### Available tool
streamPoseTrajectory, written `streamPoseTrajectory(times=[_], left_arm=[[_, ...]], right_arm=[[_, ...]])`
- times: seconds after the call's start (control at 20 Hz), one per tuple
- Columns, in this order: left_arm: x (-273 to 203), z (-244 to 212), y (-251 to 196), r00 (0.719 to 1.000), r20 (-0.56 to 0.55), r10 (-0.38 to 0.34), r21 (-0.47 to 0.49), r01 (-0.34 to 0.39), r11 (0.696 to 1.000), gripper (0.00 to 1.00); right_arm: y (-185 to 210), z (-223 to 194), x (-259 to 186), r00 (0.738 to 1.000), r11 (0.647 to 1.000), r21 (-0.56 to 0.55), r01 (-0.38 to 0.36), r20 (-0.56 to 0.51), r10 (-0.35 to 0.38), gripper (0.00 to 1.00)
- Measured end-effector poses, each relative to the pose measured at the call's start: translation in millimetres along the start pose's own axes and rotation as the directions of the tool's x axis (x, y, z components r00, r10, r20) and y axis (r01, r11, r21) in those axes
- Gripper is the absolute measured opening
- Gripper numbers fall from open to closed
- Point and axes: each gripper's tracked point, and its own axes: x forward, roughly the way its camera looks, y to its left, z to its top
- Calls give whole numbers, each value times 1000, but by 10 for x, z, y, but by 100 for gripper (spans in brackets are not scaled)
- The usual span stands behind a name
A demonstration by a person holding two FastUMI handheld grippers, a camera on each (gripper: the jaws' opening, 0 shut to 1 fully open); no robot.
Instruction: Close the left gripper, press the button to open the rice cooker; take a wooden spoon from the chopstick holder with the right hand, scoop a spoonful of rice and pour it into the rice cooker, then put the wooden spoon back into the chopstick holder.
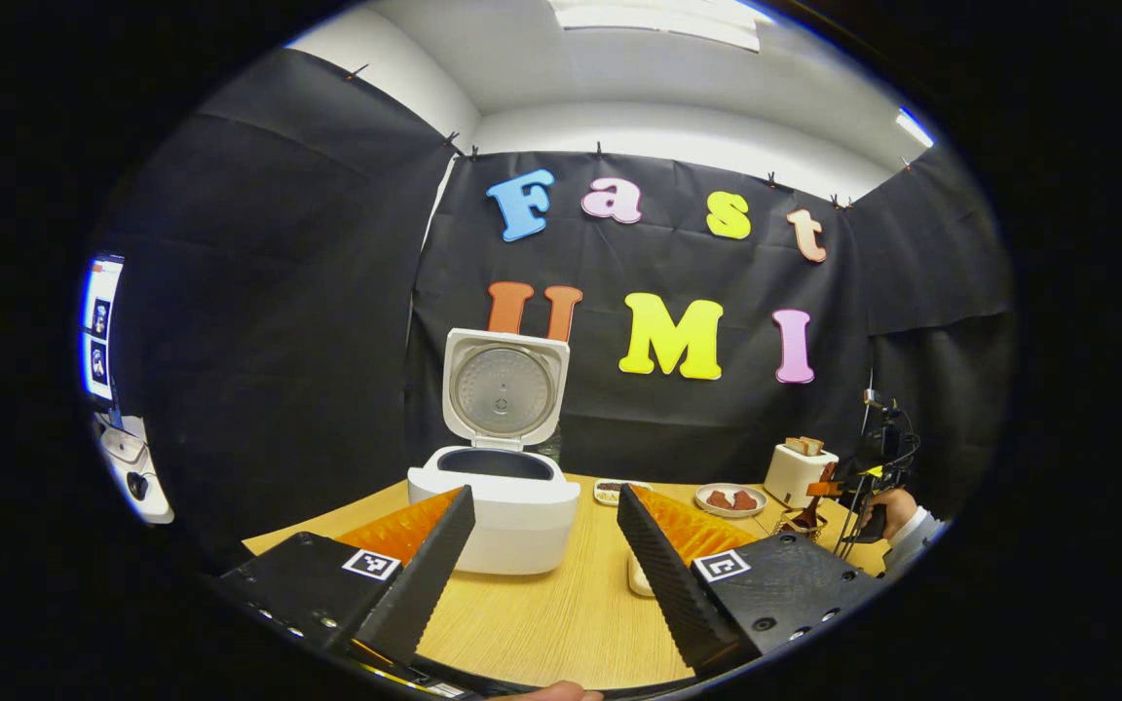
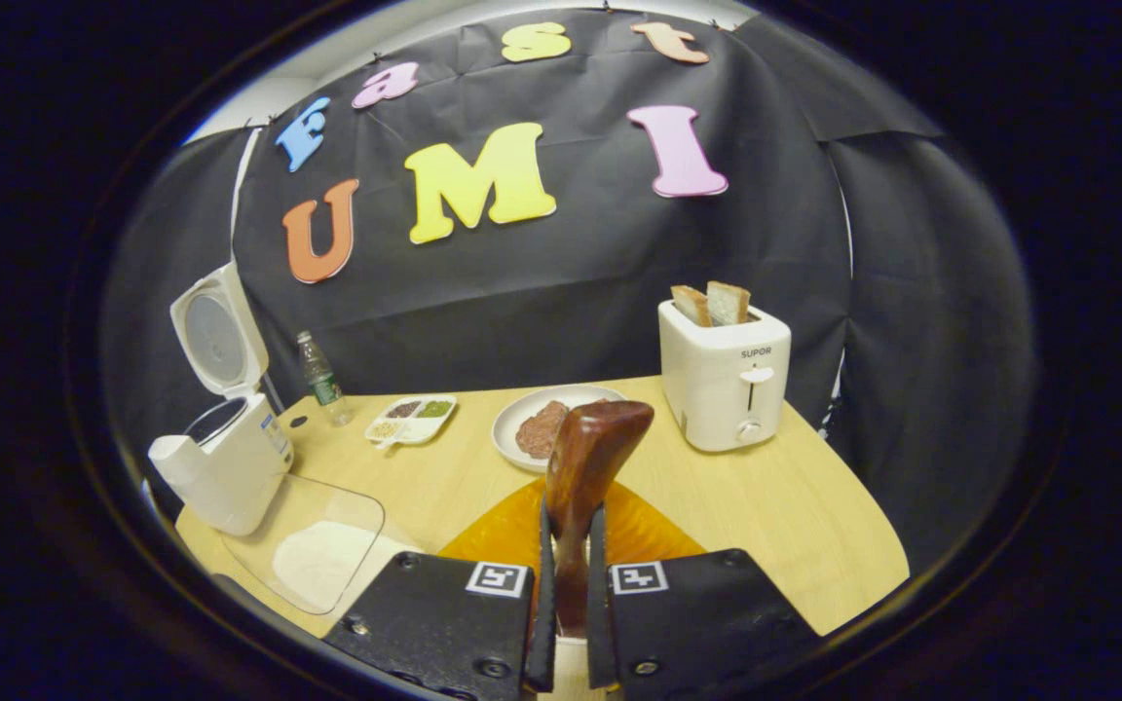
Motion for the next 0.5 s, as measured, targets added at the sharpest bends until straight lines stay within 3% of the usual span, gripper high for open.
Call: streamPoseTrajectory(times=[0.5], left_arm=[[-197,-51,141,999,-30,24,23,-23,999,94]], right_arm=[[128,593,-433,987,999,-3,48,153,-47,16]])
